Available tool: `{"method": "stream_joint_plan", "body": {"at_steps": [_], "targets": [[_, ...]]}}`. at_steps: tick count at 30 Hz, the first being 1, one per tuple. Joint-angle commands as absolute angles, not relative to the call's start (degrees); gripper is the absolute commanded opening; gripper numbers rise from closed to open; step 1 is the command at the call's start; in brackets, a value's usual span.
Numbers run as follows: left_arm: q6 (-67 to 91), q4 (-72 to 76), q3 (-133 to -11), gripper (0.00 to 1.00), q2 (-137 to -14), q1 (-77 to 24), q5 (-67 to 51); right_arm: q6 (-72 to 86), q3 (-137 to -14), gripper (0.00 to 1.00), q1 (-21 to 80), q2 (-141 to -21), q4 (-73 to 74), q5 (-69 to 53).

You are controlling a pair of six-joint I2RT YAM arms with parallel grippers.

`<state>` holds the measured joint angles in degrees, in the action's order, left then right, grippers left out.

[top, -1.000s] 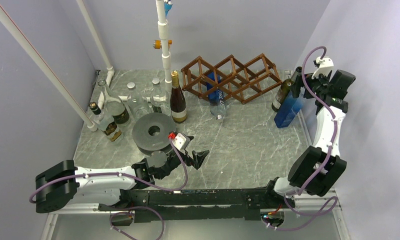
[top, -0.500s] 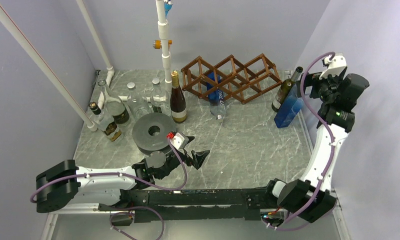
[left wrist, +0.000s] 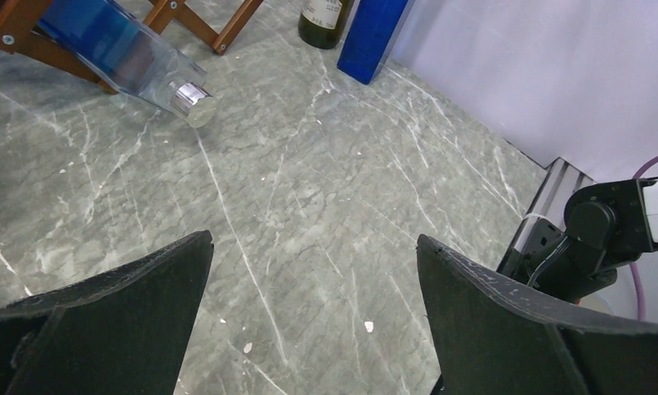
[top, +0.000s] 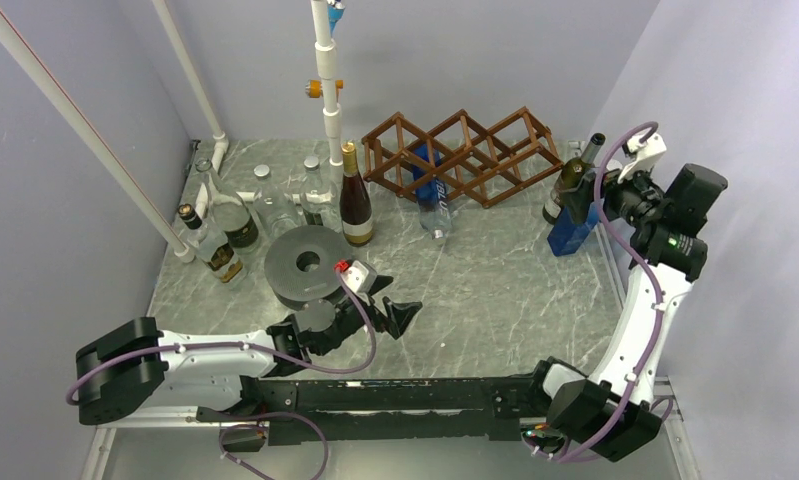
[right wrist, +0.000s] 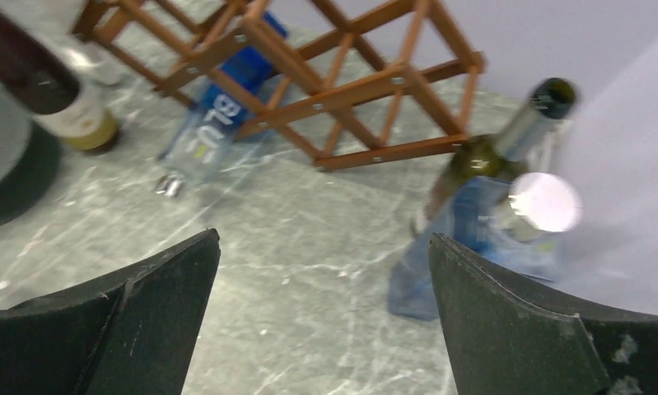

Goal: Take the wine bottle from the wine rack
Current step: Place the wine bottle at the center of the board, then pick up the wine bottle from the wine rack.

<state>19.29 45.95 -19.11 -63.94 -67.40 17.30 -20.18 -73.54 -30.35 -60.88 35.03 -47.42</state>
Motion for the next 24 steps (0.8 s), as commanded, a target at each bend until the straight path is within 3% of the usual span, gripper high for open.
{"method": "stream_joint_plan", "body": {"at_steps": [1, 9, 15, 24], "targets": [[22.45, 47.43, -21.87, 0.99, -64.42, -66.65, 14.68, -23.72, -71.43, 0.99, -30.41, -59.09, 40.95, -63.15], [25.09, 46.54, -21.63, 0.99, -63.80, -65.71, 14.42, -23.52, -60.80, 0.99, -29.69, -56.26, 40.20, -74.95], [27.89, 47.33, -22.41, 0.99, -65.57, -64.51, 12.98, -24.10, -53.16, 1.00, -29.57, -55.08, 38.69, -76.68], [34.89, 51.98, -25.61, 0.99, -70.92, -62.40, 8.76, -24.61, -51.25, 1.00, -28.67, -54.93, 38.94, -76.64]]}}
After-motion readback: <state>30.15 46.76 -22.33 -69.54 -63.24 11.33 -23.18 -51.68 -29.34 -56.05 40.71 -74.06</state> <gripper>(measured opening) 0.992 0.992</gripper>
